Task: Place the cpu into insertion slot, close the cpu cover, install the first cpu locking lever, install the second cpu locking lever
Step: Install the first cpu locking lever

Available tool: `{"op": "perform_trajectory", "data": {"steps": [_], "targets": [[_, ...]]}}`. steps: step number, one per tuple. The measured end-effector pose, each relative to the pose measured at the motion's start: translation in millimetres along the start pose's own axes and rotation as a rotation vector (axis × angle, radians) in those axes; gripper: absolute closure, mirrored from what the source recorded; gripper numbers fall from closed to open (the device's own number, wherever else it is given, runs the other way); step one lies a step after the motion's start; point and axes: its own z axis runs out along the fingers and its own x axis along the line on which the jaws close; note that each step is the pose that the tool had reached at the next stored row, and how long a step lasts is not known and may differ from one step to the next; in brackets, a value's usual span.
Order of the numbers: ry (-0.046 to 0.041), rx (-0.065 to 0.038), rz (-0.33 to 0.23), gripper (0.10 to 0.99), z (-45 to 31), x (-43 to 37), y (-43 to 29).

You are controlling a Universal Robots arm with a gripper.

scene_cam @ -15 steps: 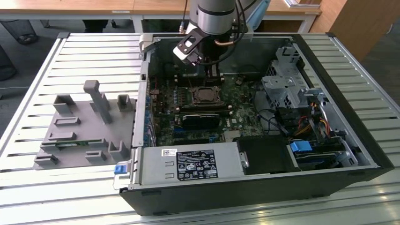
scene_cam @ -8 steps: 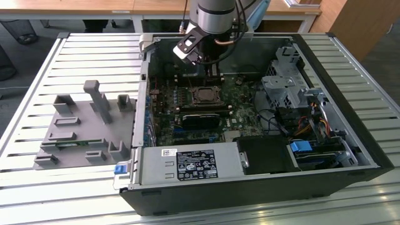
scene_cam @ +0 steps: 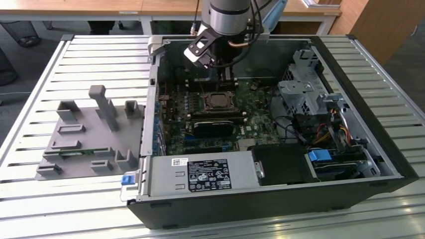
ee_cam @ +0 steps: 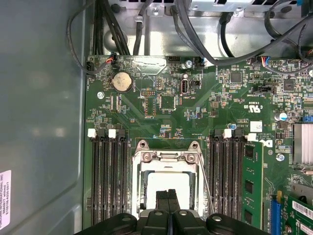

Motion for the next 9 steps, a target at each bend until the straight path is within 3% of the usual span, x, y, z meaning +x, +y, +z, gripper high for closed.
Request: {"op": "perform_trajectory", "data": {"steps": [9], "targets": [[0.0002,0.000,0.000,0.980,-1.9,0.0,0.1]]}}
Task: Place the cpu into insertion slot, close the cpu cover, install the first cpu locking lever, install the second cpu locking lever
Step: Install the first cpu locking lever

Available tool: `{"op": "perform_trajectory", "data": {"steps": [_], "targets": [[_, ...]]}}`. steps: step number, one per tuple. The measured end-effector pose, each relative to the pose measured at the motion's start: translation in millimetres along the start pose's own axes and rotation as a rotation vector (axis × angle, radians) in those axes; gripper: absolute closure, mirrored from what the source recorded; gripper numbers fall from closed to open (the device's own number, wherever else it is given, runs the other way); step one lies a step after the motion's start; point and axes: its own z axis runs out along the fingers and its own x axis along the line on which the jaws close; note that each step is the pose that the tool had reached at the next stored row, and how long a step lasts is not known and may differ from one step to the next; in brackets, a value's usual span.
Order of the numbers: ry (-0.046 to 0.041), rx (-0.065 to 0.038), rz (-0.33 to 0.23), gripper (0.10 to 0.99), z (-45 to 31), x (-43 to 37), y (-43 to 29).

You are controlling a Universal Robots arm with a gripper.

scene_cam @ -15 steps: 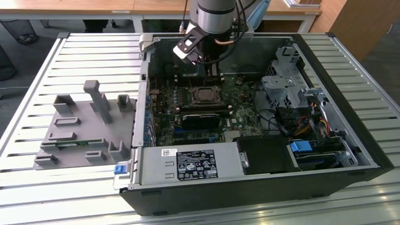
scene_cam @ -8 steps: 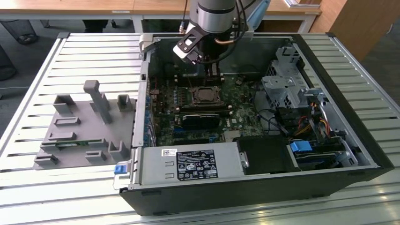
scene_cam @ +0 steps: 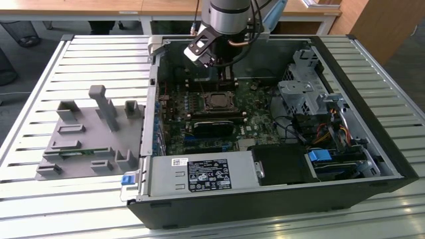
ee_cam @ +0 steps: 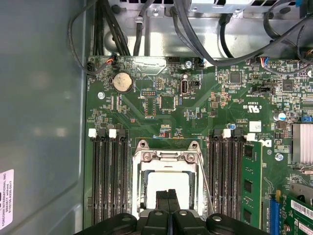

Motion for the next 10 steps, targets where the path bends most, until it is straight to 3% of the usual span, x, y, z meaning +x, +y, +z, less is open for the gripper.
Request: {"op": "perform_trajectory", "data": {"steps": [10], "targets": [[-0.0001,0.000,0.000,0.980,-1.9,0.0,0.0]]}}
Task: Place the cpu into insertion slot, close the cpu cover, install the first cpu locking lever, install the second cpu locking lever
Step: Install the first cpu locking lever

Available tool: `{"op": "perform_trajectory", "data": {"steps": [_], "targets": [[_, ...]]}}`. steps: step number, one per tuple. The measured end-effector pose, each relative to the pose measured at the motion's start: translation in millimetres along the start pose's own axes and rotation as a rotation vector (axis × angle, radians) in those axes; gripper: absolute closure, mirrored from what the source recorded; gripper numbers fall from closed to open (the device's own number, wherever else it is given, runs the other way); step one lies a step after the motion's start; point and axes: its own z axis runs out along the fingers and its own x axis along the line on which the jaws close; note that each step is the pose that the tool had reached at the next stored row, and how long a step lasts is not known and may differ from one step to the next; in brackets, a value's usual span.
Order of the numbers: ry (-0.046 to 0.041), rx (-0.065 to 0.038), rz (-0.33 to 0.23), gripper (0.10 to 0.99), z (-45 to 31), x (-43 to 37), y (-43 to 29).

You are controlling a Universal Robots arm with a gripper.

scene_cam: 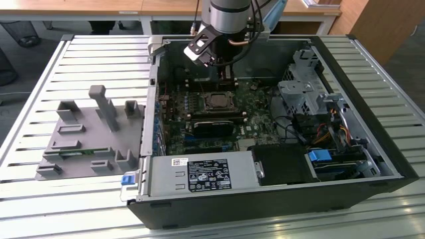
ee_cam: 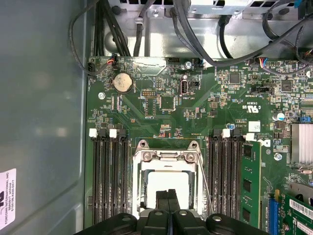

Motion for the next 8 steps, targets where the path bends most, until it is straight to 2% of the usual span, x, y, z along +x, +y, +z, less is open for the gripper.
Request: {"op": "perform_trajectory", "data": {"steps": [8], "targets": [[0.0000,0.000,0.000,0.980,-1.5,0.0,0.1]]}}
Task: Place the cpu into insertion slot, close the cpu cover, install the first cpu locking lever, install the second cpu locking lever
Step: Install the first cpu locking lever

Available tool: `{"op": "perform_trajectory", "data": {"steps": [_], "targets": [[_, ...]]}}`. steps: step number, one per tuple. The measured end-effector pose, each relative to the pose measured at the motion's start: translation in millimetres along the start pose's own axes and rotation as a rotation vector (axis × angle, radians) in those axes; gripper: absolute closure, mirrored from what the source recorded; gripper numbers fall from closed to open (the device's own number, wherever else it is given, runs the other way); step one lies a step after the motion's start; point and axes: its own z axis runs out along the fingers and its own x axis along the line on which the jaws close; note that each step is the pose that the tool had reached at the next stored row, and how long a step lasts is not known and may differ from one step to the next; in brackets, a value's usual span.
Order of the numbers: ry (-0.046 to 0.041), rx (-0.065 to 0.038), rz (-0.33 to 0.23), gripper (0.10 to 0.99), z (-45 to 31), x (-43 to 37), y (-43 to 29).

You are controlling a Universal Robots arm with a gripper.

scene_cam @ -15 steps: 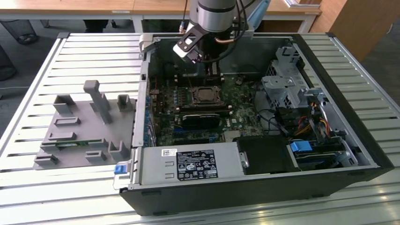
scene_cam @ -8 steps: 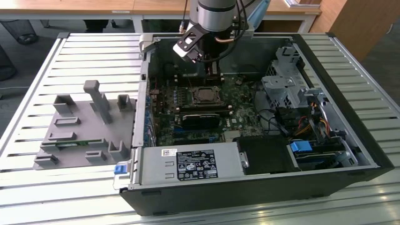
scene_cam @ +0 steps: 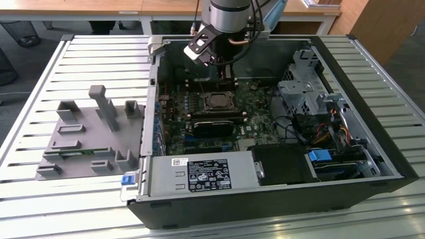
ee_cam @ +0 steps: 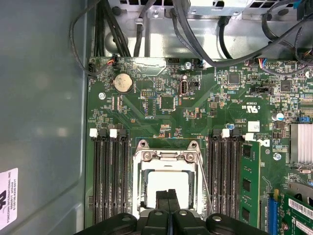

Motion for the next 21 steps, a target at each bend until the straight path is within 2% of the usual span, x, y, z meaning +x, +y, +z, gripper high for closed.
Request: {"op": "perform_trajectory", "data": {"steps": [5,7,21], "targets": [[0.0000,0.000,0.000,0.980,-0.8,0.0,0.0],[0.0000,0.000,0.000,0.980,-4.1,0.0,0.1],[0.0001,0.000,0.000,0.980,-11.4,0.1,0.2]]}}
